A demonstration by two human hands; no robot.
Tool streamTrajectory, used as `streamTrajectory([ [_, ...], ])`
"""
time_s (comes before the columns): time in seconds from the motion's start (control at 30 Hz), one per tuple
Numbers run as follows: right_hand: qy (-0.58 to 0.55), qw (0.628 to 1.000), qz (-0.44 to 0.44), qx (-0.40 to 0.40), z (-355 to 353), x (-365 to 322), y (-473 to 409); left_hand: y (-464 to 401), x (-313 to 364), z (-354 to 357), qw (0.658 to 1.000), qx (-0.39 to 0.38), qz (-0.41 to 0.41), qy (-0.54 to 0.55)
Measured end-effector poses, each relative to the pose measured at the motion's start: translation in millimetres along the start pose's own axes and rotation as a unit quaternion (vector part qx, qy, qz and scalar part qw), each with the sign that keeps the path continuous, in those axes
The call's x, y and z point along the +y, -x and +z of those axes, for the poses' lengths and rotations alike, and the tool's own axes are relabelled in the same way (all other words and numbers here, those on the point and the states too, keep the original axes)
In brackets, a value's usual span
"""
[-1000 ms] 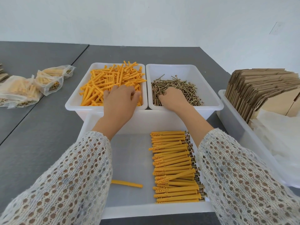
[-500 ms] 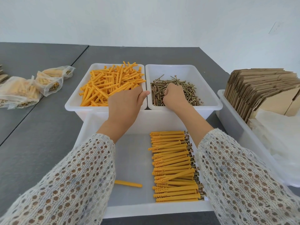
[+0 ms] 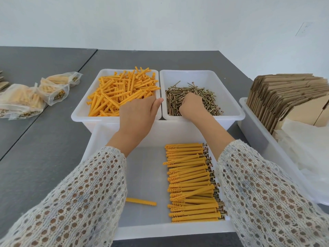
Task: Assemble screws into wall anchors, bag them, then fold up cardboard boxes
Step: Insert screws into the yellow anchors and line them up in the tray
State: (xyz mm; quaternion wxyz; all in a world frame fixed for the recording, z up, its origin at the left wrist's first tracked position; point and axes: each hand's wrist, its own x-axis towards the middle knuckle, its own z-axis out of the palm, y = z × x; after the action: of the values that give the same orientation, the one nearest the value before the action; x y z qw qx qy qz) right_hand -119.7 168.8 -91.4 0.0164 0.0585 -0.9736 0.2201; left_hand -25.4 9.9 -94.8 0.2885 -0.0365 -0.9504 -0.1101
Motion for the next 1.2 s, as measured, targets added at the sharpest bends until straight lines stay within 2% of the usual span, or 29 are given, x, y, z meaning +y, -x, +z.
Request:
streamTrajectory([
  [0.17, -0.026, 1.000, -0.011, -0.004, -2.1, -1.8, 1.9, 0.2, 0.5, 0.3, 1.000, -0.001, -0.002, -0.002],
  [0.57, -0.105, 0.990, -0.072, 0.060, -5.1, -1.9, 12.2, 1.5, 1.9, 1.2, 1.000, 0.007, 0.002, 0.002],
  [0.87, -0.093, 0.993, -0.069, -0.012, -1.1, 2.5, 8.4, 1.5, 1.6, 2.5, 1.000, 0.016, 0.006, 0.000],
  [1.07, -0.074, 0.995, -0.056, -0.021, 2.0, 6.7, 3.5, 2.5, 2.7, 3.6, 0.999, 0.041, 0.006, -0.011],
  [1.2, -0.112, 0.991, -0.072, 0.020, 0.6, 3.7, 8.2, 1.8, 2.5, 4.7, 0.997, 0.073, -0.009, -0.015],
])
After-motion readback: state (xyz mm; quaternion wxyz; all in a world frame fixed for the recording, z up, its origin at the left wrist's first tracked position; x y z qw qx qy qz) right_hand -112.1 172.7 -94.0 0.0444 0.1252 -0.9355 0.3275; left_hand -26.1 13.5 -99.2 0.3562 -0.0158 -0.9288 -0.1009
